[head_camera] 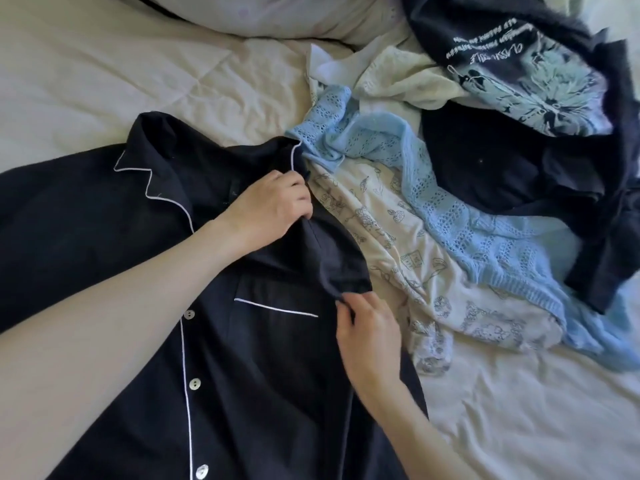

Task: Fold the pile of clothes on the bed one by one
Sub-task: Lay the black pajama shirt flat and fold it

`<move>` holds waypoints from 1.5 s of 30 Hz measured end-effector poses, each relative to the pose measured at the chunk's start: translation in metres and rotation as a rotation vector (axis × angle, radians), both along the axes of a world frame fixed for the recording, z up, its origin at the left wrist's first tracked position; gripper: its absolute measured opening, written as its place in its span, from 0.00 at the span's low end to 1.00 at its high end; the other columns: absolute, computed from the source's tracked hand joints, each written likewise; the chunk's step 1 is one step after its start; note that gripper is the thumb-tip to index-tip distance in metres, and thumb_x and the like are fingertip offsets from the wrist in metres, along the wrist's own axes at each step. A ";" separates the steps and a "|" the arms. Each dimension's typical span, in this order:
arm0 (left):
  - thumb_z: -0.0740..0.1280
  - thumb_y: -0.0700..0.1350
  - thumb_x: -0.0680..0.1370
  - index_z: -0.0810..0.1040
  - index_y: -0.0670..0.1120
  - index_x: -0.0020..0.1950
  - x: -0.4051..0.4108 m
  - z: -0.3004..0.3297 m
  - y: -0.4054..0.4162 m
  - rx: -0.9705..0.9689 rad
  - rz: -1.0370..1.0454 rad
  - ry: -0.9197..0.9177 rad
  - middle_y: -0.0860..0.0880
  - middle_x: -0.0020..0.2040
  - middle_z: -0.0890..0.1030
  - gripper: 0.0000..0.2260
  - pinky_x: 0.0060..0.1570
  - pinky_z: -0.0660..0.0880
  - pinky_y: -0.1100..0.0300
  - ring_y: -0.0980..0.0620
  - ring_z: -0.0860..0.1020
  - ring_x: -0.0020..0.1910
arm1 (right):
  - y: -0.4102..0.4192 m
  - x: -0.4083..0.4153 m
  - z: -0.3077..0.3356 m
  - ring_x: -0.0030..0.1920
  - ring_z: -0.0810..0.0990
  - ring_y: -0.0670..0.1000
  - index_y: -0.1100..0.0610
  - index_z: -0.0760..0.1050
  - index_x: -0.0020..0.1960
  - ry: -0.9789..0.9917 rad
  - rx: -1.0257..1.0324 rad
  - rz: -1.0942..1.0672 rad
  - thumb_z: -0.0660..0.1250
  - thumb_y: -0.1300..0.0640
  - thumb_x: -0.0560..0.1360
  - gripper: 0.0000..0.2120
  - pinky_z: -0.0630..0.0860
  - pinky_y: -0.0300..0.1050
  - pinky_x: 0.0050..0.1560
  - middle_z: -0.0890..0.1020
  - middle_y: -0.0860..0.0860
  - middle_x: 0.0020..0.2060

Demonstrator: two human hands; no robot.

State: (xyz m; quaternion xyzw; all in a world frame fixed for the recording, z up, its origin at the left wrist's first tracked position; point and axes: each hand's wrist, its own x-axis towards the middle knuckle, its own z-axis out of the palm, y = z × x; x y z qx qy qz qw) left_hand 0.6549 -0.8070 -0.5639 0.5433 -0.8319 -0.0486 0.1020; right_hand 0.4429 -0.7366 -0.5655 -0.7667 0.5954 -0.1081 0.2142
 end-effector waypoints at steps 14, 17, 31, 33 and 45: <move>0.61 0.32 0.76 0.62 0.40 0.73 -0.066 0.001 -0.059 0.049 0.465 0.161 0.40 0.70 0.67 0.25 0.51 0.69 0.49 0.38 0.74 0.57 | -0.172 -0.042 0.028 0.61 0.71 0.57 0.57 0.71 0.67 0.028 0.023 -0.258 0.63 0.52 0.78 0.19 0.67 0.49 0.58 0.74 0.57 0.61; 0.61 0.37 0.78 0.65 0.39 0.72 -0.079 -0.012 -0.026 0.028 0.386 0.170 0.39 0.71 0.67 0.22 0.61 0.69 0.47 0.40 0.70 0.67 | -0.129 -0.039 0.018 0.59 0.69 0.58 0.57 0.69 0.66 0.135 -0.168 -0.186 0.67 0.43 0.73 0.27 0.67 0.53 0.54 0.72 0.55 0.59; 0.51 0.45 0.83 0.60 0.46 0.75 -0.095 -0.007 -0.065 0.235 0.334 0.147 0.46 0.75 0.63 0.20 0.72 0.55 0.50 0.47 0.58 0.74 | -0.181 -0.084 0.032 0.51 0.73 0.56 0.60 0.74 0.56 0.139 0.206 -0.391 0.59 0.64 0.74 0.12 0.68 0.46 0.43 0.76 0.55 0.51; 0.56 0.37 0.79 0.71 0.43 0.68 -0.068 -0.001 -0.064 0.035 0.435 0.216 0.44 0.67 0.73 0.18 0.65 0.62 0.51 0.45 0.68 0.68 | -0.180 -0.070 0.031 0.60 0.69 0.57 0.56 0.69 0.65 0.216 0.132 -0.288 0.60 0.61 0.74 0.19 0.65 0.53 0.58 0.71 0.54 0.61; 0.65 0.42 0.78 0.80 0.42 0.54 0.089 -0.015 -0.012 0.049 0.705 0.090 0.45 0.54 0.80 0.08 0.65 0.59 0.49 0.43 0.74 0.58 | -0.182 0.099 0.002 0.67 0.66 0.54 0.51 0.68 0.71 0.028 -0.129 0.520 0.58 0.50 0.80 0.20 0.64 0.52 0.59 0.72 0.49 0.67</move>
